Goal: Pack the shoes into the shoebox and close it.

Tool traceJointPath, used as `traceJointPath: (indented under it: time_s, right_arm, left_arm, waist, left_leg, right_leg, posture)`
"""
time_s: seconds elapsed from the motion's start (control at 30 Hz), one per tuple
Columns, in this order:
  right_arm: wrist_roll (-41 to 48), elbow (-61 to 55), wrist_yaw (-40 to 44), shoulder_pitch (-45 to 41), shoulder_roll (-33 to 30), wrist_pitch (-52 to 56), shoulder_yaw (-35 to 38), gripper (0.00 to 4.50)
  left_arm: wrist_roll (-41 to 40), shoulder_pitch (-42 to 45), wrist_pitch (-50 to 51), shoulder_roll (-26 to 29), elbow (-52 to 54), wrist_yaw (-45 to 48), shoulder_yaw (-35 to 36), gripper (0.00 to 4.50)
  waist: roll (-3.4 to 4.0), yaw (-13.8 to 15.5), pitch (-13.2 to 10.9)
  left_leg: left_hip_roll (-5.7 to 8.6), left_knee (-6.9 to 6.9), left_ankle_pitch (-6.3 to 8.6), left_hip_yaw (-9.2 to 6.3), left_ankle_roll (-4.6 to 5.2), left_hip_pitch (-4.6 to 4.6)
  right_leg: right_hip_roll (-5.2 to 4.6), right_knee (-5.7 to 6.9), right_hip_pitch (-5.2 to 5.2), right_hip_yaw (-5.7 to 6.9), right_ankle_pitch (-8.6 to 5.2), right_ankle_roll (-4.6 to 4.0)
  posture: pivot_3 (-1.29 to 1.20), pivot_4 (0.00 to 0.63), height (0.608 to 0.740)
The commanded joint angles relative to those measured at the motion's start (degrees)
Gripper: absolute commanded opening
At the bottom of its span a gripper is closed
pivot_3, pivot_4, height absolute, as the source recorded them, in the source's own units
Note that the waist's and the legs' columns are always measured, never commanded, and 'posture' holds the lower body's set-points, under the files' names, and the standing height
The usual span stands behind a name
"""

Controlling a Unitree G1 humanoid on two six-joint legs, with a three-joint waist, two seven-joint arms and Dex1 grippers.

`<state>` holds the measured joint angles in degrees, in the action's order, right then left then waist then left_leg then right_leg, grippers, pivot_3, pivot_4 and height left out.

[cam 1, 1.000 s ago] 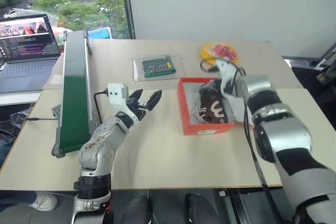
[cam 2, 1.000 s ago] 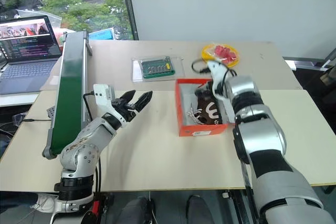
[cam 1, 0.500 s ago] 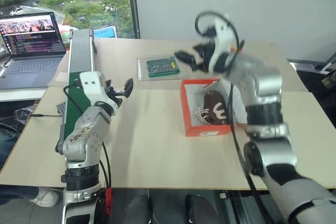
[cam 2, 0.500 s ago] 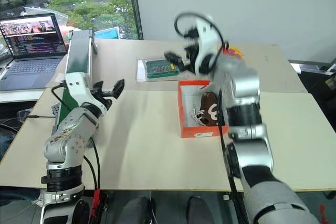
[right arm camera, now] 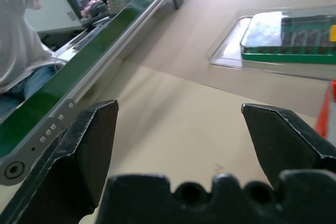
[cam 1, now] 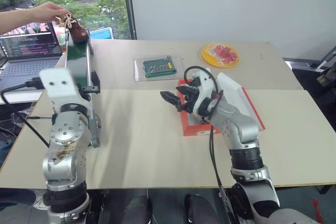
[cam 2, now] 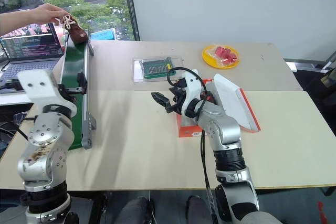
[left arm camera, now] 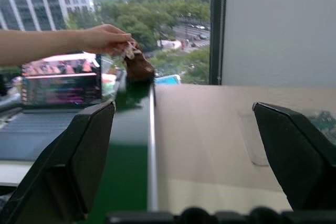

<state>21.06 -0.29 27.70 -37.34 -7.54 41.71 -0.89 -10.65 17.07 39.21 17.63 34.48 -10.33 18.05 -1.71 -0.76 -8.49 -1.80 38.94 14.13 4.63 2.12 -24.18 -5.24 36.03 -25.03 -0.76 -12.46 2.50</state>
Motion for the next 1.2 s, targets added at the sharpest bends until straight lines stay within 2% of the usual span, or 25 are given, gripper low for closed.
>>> traceJointPath:
  time_s: [0.03, 0.23, 0.57, 0.83, 1.07, 1.2]
  right_arm:
    - [-1.6, 1.3, 1.8, -0.9, -1.6, -5.3, -0.8, 4.45]
    - [-4.9, 5.1, 3.5, 3.3, -2.5, -15.9, -1.8, 4.45]
    - [-7.0, 4.1, 3.1, 4.7, -5.8, -19.0, -1.2, 4.45]
    - [-7.1, 2.1, 3.2, 5.3, -6.1, -18.2, -2.2, 4.45]
    - [-5.7, 0.6, 6.7, 4.0, -6.8, -15.7, -4.1, 4.45]
    - [-5.6, -0.3, 8.8, 3.7, -8.0, -14.3, -5.3, 4.45]
  left_arm:
    - [0.2, -3.2, 0.7, -0.3, 0.8, 0.3, 4.7, 4.5]
    - [0.2, -8.9, -9.7, -2.1, -5.9, 5.3, 4.4, 4.5]
    - [0.3, -6.0, -12.9, -2.5, -11.9, 6.2, 3.5, 4.5]
    - [0.0, 1.0, -11.2, -3.7, -15.7, 4.0, 3.1, 4.5]
    - [1.8, 15.3, -4.0, -4.7, -24.8, -4.2, 3.8, 4.5]
    - [1.2, 21.9, -4.0, -4.5, -32.0, -5.7, 5.1, 4.5]
  waist:
    - [0.0, -0.1, 0.0]
    - [-0.05, 0.0, 0.0]
    - [-0.06, 0.0, 0.0]
    - [-0.07, 0.0, 0.0]
    - [-0.09, 0.1, 0.0]
    - [-0.09, 0.0, 0.0]
  left_leg:
    - [0.0, -0.01, 0.0, 0.0, 0.0, 0.01]
    - [-0.01, -0.01, 0.0, 0.04, 0.0, 0.03]
    - [-0.02, 0.01, 0.01, 0.05, 0.01, 0.02]
    - [-0.01, 0.02, 0.01, 0.04, 0.02, 0.02]
    - [0.04, 0.06, 0.01, -0.01, 0.03, 0.02]
    - [0.04, 0.07, -0.02, -0.01, -0.02, 0.02]
  right_leg:
    - [0.0, 0.01, 0.0, 0.0, 0.0, 0.0]
    - [0.02, -0.03, 0.04, 0.01, 0.0, -0.01]
    - [0.01, -0.03, 0.03, 0.01, 0.0, -0.01]
    - [0.01, -0.03, 0.05, 0.01, 0.0, -0.01]
    - [0.0, -0.01, 0.09, 0.04, 0.0, -0.01]
    - [0.01, -0.03, 0.08, 0.05, 0.01, -0.01]
  posture:
    - [0.0, 0.15, 0.74]
    - [0.0, 0.15, 0.74]
    - [0.0, 0.15, 0.74]
    - [0.0, 0.15, 0.74]
    - [0.0, 0.15, 0.74]
    - [0.0, 0.15, 0.74]
